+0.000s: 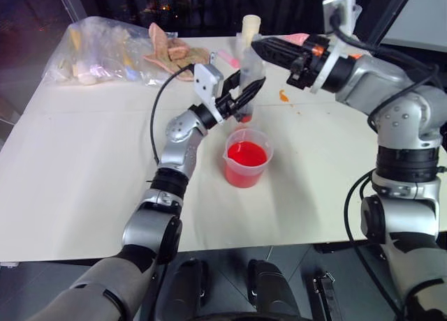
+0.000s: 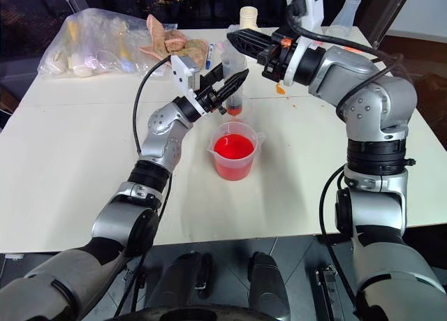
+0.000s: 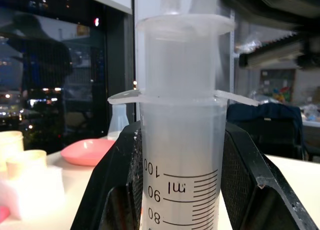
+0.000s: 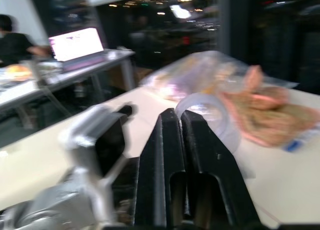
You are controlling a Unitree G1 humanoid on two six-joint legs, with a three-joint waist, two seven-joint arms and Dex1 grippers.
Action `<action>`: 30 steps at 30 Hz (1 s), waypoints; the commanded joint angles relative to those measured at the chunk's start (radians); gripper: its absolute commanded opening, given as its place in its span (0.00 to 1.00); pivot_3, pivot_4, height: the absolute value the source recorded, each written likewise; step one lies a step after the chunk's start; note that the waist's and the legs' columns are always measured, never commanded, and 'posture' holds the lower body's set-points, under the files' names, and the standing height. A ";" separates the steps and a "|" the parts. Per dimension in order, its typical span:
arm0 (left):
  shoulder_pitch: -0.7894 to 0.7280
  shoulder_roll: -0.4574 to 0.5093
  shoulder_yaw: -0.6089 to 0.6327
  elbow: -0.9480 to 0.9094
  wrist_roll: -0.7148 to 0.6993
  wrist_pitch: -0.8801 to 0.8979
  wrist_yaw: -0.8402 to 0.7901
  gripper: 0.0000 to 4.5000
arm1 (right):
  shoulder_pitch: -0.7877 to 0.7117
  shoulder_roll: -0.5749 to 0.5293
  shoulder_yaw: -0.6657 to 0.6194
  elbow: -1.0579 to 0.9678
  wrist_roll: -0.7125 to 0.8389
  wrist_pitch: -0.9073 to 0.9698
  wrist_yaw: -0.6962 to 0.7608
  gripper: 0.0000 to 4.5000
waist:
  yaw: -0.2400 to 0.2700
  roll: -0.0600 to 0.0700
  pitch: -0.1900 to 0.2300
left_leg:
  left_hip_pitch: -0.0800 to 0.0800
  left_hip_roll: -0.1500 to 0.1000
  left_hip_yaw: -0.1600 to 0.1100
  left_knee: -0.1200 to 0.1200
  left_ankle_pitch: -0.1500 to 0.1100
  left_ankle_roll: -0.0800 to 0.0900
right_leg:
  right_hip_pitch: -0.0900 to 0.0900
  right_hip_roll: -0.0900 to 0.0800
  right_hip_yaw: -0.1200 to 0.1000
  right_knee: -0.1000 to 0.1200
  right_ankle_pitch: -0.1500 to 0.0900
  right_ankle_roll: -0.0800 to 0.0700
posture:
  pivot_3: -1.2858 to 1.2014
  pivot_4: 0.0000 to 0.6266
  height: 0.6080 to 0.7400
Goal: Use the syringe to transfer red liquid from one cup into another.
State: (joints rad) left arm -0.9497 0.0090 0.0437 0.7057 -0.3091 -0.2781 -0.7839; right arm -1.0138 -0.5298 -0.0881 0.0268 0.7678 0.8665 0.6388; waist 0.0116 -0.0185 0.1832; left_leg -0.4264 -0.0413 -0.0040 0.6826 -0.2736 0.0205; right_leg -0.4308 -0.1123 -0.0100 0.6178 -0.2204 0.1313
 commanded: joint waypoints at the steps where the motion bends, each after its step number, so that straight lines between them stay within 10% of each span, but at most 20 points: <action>1: -0.043 -0.008 0.004 -0.012 -0.001 -0.018 -0.001 0.34 | -0.034 0.007 -0.013 -0.030 0.006 0.000 0.018 0.02 | 0.001 0.000 0.000 | 0.000 0.000 0.000 0.000 0.000 0.000 | 0.000 0.000 0.000 0.000 0.000 0.000 | 0.52 0.24 1.00; 30: -0.059 -0.010 0.009 -0.050 -0.016 0.023 -0.038 0.34 | -0.066 -0.020 0.061 0.079 -0.139 0.119 0.079 0.02 | 0.000 0.000 0.000 | 0.000 0.000 0.000 0.000 0.000 0.000 | 0.000 0.000 0.000 0.000 0.000 0.000 | 0.52 0.24 1.00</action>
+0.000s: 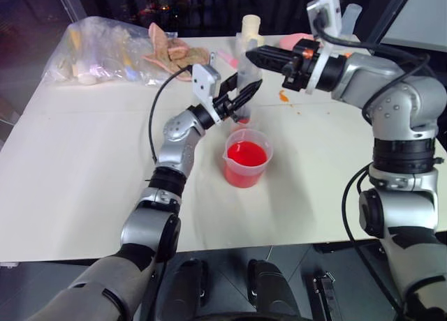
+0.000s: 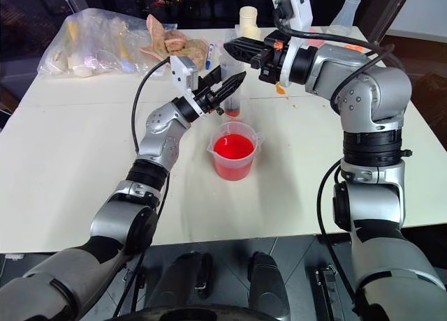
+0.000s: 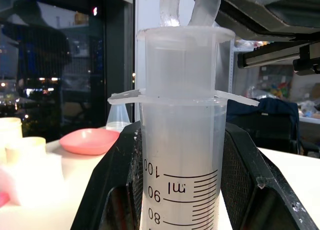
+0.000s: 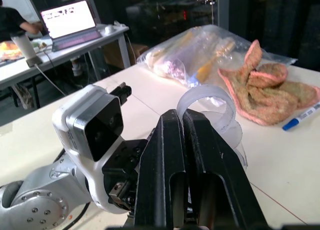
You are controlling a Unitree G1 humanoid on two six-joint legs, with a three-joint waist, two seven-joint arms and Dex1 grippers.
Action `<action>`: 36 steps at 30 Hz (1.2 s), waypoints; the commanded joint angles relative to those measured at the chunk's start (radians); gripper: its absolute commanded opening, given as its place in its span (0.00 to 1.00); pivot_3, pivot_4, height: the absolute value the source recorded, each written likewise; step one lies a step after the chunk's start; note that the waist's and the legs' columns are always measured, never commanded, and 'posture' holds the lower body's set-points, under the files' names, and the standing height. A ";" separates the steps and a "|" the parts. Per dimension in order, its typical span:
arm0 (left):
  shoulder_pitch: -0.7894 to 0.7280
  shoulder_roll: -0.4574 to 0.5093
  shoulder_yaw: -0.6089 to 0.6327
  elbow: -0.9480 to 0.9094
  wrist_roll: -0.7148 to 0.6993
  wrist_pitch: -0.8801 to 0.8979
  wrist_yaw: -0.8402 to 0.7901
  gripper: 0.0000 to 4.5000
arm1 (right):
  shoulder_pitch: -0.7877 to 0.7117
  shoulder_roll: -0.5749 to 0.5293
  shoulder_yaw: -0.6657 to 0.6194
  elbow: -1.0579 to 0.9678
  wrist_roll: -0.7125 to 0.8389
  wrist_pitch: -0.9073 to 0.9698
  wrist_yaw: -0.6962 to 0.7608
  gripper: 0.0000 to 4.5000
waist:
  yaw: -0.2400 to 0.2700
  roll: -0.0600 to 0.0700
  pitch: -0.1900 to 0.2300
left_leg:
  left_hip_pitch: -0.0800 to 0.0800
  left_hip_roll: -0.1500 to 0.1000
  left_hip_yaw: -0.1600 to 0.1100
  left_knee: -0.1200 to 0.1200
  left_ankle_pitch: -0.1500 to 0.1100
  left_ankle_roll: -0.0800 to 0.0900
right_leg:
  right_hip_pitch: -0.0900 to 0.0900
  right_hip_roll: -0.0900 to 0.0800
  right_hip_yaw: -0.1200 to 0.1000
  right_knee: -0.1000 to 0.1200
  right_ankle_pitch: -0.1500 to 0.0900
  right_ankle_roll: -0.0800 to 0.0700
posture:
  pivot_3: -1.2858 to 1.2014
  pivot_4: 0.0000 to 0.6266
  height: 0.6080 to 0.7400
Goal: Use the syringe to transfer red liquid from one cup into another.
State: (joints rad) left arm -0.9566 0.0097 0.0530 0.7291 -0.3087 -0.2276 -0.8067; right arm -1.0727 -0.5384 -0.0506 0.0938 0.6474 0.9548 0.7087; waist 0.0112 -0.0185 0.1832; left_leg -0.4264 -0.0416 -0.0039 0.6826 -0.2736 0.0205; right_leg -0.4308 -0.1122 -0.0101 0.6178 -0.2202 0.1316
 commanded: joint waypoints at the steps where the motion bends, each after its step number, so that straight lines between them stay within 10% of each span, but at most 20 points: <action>1: -0.052 -0.011 0.000 -0.075 -0.016 -0.027 -0.015 0.34 | -0.007 -0.012 0.024 0.013 -0.021 0.033 0.012 0.02 | 0.000 0.000 0.000 | 0.000 0.000 0.000 0.000 0.000 0.000 | 0.000 0.000 0.000 0.000 0.000 0.000 | 0.52 0.24 1.00; 36: -0.053 0.003 0.008 -0.081 -0.012 -0.026 0.000 0.34 | 0.015 -0.023 0.013 -0.008 -0.051 0.039 0.059 0.02 | 0.000 0.000 0.000 | 0.000 0.000 0.000 0.000 0.000 0.000 | 0.000 0.000 0.000 0.000 0.000 0.000 | 0.52 0.24 1.00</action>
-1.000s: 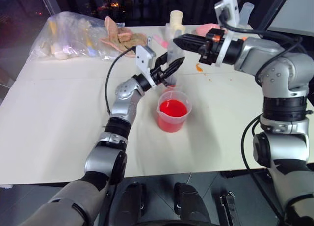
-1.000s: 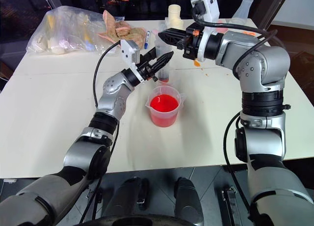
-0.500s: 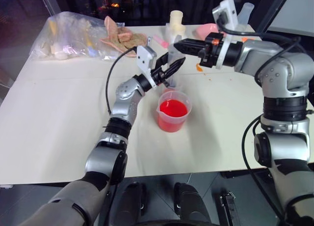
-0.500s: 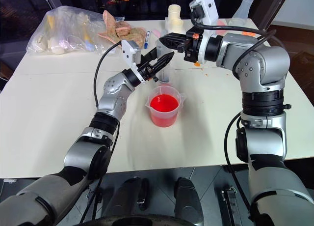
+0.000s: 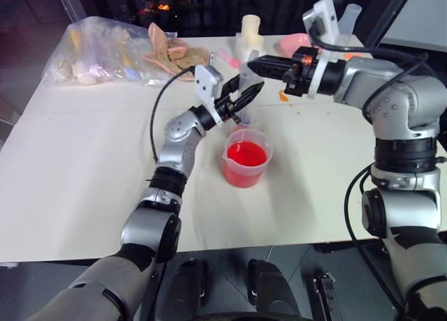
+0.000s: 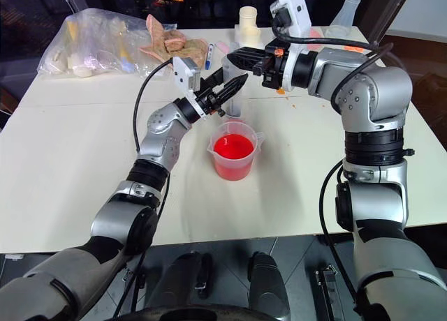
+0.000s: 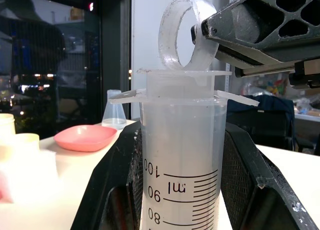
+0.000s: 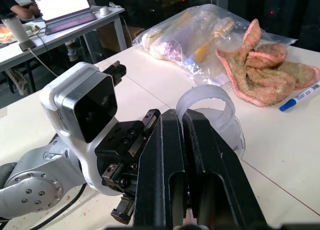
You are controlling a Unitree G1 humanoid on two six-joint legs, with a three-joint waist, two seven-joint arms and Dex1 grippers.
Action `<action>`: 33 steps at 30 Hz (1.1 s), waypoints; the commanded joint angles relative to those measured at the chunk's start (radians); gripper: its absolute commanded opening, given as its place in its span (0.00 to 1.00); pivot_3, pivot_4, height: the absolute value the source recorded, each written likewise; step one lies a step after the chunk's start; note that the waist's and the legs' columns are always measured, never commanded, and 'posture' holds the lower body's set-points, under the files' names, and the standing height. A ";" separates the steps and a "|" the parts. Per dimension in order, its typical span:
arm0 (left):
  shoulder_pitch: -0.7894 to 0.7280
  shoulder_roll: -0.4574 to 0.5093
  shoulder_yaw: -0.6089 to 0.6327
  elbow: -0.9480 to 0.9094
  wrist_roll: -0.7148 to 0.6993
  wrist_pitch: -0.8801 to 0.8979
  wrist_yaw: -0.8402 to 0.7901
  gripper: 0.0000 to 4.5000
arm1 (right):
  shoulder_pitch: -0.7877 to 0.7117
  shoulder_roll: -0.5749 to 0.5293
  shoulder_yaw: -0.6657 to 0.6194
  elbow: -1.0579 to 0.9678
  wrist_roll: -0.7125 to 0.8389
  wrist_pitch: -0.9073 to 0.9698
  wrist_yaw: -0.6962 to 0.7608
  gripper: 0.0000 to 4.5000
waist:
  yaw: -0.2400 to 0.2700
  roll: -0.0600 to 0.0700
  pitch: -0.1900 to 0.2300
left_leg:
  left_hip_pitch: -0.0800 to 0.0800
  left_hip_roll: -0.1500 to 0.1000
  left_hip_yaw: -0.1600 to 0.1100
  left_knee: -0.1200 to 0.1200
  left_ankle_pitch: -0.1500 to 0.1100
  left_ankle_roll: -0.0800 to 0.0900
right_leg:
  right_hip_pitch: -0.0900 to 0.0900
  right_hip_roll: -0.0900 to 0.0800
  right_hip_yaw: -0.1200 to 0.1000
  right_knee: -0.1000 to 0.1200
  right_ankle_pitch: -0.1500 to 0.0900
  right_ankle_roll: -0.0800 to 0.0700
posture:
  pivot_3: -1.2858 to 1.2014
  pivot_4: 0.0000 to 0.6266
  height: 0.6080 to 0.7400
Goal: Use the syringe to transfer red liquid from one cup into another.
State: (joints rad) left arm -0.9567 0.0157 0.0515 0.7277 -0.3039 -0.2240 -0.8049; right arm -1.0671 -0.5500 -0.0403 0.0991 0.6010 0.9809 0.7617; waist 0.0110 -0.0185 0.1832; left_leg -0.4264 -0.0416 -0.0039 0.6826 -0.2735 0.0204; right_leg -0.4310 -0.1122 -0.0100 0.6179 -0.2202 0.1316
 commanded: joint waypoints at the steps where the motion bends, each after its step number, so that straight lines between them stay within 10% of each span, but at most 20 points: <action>1: -0.052 -0.003 0.009 -0.080 -0.017 -0.029 -0.002 0.34 | 0.010 -0.018 -0.002 -0.021 0.002 0.017 0.014 0.07 | 0.000 0.000 0.000 | 0.000 0.000 0.000 0.000 0.000 0.000 | 0.000 0.000 0.000 0.000 0.000 0.000 | 0.52 0.24 1.00; 8: -0.055 -0.005 0.012 -0.080 -0.020 -0.025 0.001 0.34 | -0.006 -0.080 -0.045 -0.029 -0.005 0.010 0.020 0.74 | 0.002 0.000 0.000 | 0.000 0.000 0.000 0.000 0.000 0.000 | 0.000 0.000 0.000 0.000 0.000 0.000 | 0.52 0.24 1.00; 25: -0.079 -0.003 0.061 -0.159 -0.075 0.081 0.091 0.34 | 0.058 -0.226 -0.265 -0.079 0.103 0.127 -0.021 0.74 | -0.003 0.000 0.000 | 0.000 0.000 0.000 0.000 0.000 0.000 | 0.000 -0.001 0.001 0.000 0.000 0.000 | 0.52 0.24 1.00; 33: -0.346 0.204 0.194 -0.165 -0.148 0.879 0.599 0.34 | 0.196 -0.307 -0.153 -0.198 0.069 0.108 0.038 0.74 | -0.006 0.003 0.000 | 0.000 0.000 0.000 -0.001 0.000 0.000 | -0.002 0.000 0.001 0.003 0.000 0.000 | 0.52 0.24 1.00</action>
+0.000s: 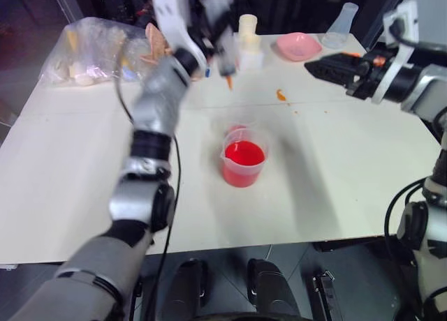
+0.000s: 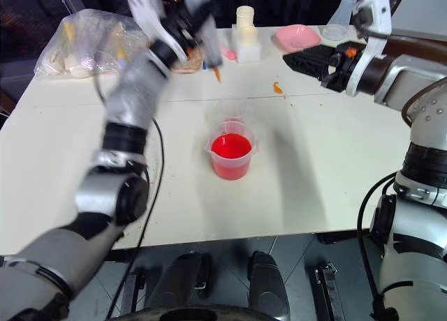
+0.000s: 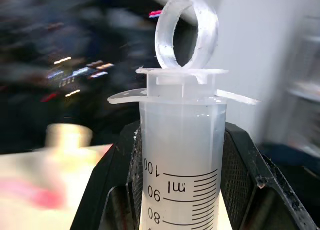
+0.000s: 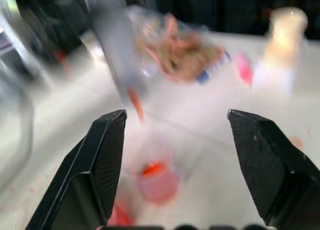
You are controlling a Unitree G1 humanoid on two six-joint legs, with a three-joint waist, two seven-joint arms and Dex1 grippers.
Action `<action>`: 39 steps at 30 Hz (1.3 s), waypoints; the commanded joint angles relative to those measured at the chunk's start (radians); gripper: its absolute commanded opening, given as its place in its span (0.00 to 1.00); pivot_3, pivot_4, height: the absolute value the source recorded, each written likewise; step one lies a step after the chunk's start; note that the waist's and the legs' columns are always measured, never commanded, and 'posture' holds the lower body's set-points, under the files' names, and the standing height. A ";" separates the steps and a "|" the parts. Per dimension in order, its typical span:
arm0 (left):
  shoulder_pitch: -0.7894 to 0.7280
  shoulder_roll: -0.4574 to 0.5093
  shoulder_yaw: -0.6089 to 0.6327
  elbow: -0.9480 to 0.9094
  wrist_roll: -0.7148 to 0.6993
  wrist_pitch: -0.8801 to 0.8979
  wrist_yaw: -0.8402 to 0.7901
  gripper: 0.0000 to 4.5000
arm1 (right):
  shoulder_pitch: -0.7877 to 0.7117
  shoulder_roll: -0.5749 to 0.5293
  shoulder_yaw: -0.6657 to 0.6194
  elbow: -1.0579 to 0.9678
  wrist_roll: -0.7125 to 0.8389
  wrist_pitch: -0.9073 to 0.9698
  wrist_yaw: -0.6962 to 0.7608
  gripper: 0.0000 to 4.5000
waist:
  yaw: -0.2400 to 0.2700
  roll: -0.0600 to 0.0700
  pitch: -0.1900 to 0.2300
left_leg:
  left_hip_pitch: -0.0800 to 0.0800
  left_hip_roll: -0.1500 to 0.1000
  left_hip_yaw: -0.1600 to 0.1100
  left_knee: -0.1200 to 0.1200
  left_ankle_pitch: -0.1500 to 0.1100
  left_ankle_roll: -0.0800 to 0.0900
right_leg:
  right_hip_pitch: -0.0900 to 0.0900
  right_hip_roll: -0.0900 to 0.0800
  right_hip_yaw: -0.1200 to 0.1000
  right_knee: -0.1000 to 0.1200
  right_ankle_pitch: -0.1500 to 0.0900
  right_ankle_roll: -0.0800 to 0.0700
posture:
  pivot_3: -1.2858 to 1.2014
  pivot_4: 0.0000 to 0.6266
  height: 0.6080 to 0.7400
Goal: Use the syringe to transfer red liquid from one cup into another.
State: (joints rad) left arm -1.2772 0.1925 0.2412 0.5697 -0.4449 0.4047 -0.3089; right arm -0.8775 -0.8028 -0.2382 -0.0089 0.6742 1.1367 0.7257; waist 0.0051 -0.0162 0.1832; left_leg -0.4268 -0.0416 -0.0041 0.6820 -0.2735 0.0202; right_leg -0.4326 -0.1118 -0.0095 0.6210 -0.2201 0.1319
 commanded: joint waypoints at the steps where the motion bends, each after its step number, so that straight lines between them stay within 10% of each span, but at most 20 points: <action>1: -0.043 0.049 0.006 -0.014 -0.001 0.336 0.146 0.34 | 0.023 -0.077 0.081 -0.105 -0.014 -0.070 0.113 0.74 | 0.000 0.000 0.000 | 0.001 0.000 0.000 0.000 0.000 0.000 | 0.000 0.000 0.000 0.002 0.000 0.000 | 0.52 0.24 1.00; 13: -0.104 0.156 0.032 -0.081 0.028 1.183 0.314 0.34 | 0.072 -0.218 0.274 -0.190 -0.083 -0.258 0.410 0.74 | -0.004 -0.002 0.003 | 0.001 -0.001 -0.001 0.001 0.001 -0.002 | -0.001 0.000 0.000 0.007 -0.001 0.002 | 0.52 0.24 1.00; 27: 0.143 0.190 -0.124 -0.067 -0.470 1.210 0.713 0.34 | 0.040 -0.196 0.311 -0.164 -0.143 -0.293 0.449 0.74 | 0.004 -0.002 0.003 | 0.000 -0.001 -0.001 0.000 0.007 -0.014 | -0.006 -0.002 0.004 0.010 -0.001 0.001 | 0.52 0.24 1.00; 35: 0.239 0.174 -0.080 -0.157 -0.725 1.210 0.980 0.96 | 0.035 -0.195 0.312 -0.167 -0.149 -0.291 0.460 0.75 | 0.008 -0.002 0.002 | -0.001 -0.002 -0.001 0.000 0.008 -0.015 | -0.006 -0.004 0.004 0.010 0.000 0.001 | 0.52 0.24 1.00; 39: 0.262 0.197 -0.081 -0.202 -0.837 1.210 1.070 1.00 | 0.036 -0.192 0.312 -0.166 -0.153 -0.293 0.461 0.75 | 0.006 -0.002 0.002 | -0.001 -0.002 -0.001 0.000 0.008 -0.015 | -0.006 -0.003 0.004 0.010 0.000 0.001 | 0.52 0.24 1.00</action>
State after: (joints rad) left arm -1.0140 0.3703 0.1436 0.4133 -1.2239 1.6060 0.7275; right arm -0.8130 -0.9962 0.0923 -0.1686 0.5247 0.8635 1.1831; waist 0.0114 -0.0180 0.1854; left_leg -0.4273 -0.0439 -0.0053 0.6823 -0.2658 0.0052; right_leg -0.4389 -0.1149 -0.0059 0.6309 -0.2206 0.1326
